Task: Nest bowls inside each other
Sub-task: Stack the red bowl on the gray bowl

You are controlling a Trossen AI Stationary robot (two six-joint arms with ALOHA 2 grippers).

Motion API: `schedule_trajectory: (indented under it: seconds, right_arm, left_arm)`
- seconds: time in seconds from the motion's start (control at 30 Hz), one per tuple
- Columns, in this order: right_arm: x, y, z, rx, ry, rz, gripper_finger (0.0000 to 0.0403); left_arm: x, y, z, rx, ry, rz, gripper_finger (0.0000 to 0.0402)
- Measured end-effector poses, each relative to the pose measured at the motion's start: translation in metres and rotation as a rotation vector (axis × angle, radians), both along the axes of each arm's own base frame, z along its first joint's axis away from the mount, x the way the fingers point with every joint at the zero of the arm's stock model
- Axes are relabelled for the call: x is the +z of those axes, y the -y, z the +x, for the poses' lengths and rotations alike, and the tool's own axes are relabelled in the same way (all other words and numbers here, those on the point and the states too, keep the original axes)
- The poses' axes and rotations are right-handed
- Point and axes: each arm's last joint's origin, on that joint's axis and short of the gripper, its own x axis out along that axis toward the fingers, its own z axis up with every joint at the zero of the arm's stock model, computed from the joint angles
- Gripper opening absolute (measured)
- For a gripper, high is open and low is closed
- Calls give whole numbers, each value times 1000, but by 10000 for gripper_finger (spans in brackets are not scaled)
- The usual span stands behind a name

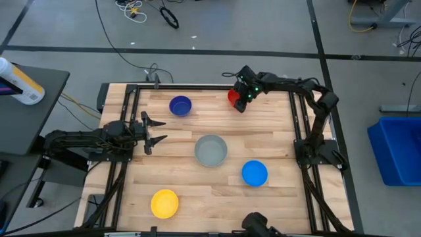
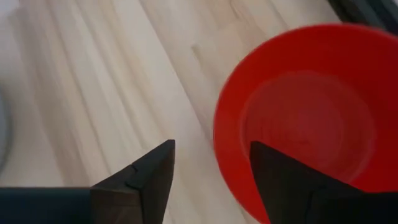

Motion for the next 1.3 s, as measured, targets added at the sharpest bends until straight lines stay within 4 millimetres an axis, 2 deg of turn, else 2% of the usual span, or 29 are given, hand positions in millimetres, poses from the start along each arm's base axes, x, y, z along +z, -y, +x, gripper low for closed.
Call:
schedule_trajectory:
  seconds: [0.2, 0.4, 0.5, 0.63, 0.77, 0.93, 1.07, 1.17, 1.3]
  right_arm:
    - [-13, 1, 3, -7, -44, -2, 210]
    - [-15, -3, 8, -6, -74, -40, 179]
    - [-15, -7, 11, 0, -90, -55, 139]
    - [-17, -15, 17, 17, -104, -76, 32]
    - [-15, -25, 25, 15, -126, -123, 7]
    - [-14, -51, 46, 64, -125, -195, 4]
    - [-5, -78, 64, 121, -120, -248, 3]
    - [10, -100, 76, 156, -136, -310, 2]
    - [40, -127, 89, 190, -125, -370, 2]
  left_arm:
    - [-1, 0, 0, 1, -14, 0, 267]
    - [-2, 0, 0, 3, -22, -3, 267]
    - [-3, 0, 0, 3, -27, -3, 267]
    - [-3, 0, 0, 3, -35, -5, 267]
    - [-4, 0, 0, 3, -36, -8, 267]
    - [-4, 0, 0, 4, -39, -8, 267]
    - [-4, 0, 0, 4, -40, -8, 267]
    - [-4, 0, 0, 5, -41, -8, 267]
    - [-4, 0, 0, 11, -44, -8, 267]
